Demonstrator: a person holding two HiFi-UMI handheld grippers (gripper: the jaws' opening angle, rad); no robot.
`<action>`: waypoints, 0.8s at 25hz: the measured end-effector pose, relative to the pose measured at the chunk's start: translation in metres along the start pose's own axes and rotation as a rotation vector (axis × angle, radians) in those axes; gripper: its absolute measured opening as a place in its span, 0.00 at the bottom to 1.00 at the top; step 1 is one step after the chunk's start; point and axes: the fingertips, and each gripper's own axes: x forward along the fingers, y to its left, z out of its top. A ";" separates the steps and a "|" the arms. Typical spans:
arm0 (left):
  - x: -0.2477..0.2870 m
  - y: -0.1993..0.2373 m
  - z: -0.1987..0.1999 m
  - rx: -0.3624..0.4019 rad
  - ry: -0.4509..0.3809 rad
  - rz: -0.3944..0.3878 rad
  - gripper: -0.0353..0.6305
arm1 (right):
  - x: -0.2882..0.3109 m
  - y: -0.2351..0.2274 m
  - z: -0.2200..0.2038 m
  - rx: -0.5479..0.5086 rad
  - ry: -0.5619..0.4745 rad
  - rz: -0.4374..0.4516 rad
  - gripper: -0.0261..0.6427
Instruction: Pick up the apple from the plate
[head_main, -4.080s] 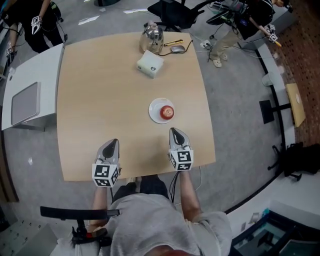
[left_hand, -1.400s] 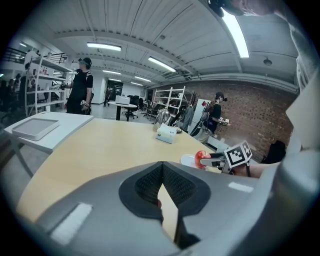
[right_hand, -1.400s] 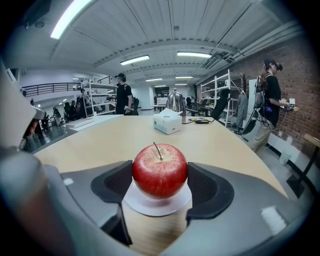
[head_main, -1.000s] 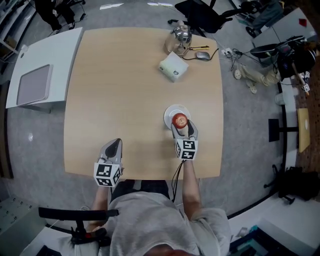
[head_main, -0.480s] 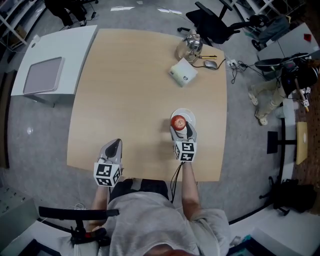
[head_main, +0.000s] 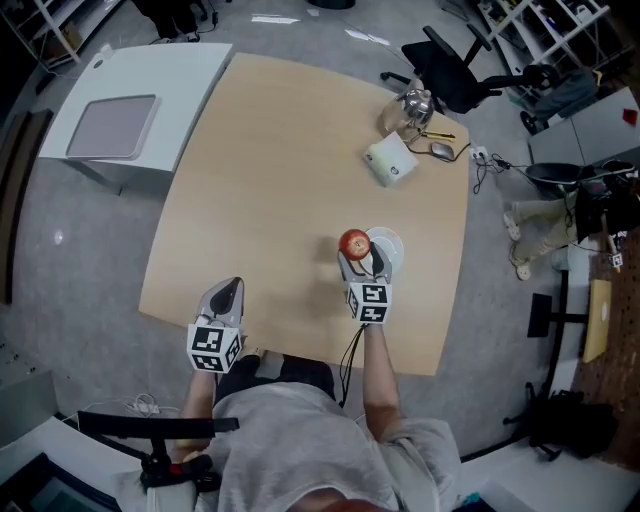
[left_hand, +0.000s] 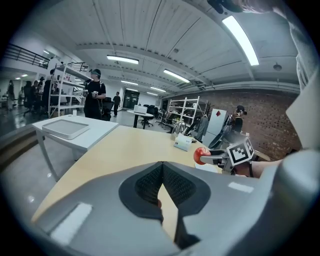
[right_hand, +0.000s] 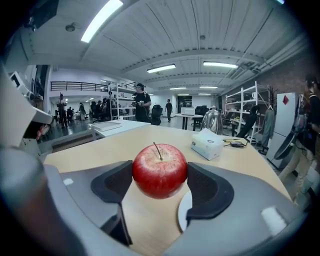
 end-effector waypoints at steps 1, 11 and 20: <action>-0.001 0.002 -0.002 -0.004 -0.003 0.009 0.08 | 0.003 0.003 0.000 -0.007 -0.001 0.009 0.56; -0.050 0.035 -0.001 -0.045 -0.031 0.105 0.08 | 0.015 0.060 0.025 -0.057 -0.009 0.106 0.56; -0.085 0.065 -0.007 -0.078 -0.050 0.173 0.08 | 0.028 0.112 0.035 -0.103 -0.005 0.183 0.56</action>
